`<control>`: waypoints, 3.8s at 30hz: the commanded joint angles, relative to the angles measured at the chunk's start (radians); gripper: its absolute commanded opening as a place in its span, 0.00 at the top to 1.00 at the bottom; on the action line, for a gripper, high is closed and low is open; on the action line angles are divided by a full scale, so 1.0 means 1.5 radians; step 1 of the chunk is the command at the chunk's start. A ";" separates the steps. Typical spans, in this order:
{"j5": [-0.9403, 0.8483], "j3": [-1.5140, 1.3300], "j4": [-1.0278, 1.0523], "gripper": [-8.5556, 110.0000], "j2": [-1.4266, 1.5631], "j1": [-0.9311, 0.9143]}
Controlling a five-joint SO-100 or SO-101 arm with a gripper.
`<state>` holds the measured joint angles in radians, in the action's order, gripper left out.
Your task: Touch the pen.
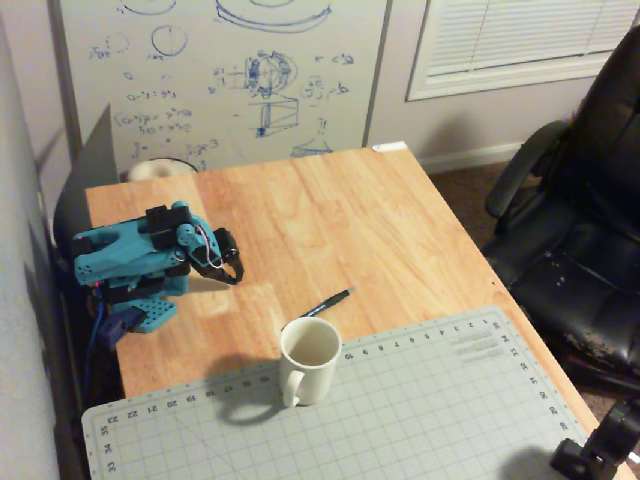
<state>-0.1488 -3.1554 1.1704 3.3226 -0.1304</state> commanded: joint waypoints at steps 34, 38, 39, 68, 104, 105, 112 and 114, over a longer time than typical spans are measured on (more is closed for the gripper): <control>0.005 0.607 -0.227 0.92 -0.749 0.081; 0.005 0.637 -0.327 0.92 -0.920 0.106; 0.005 0.644 -0.354 0.92 -0.957 0.118; 0.005 0.696 -0.434 0.92 -1.095 0.160; 0.153 1.056 -0.240 0.92 -1.229 0.138; 0.153 1.058 -0.257 0.92 -1.255 0.135; 0.145 1.059 -0.392 0.92 -1.386 0.118; 0.145 1.059 -0.421 0.92 -1.406 0.118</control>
<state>0.0736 -1.6567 0.6228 1.2088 0.0552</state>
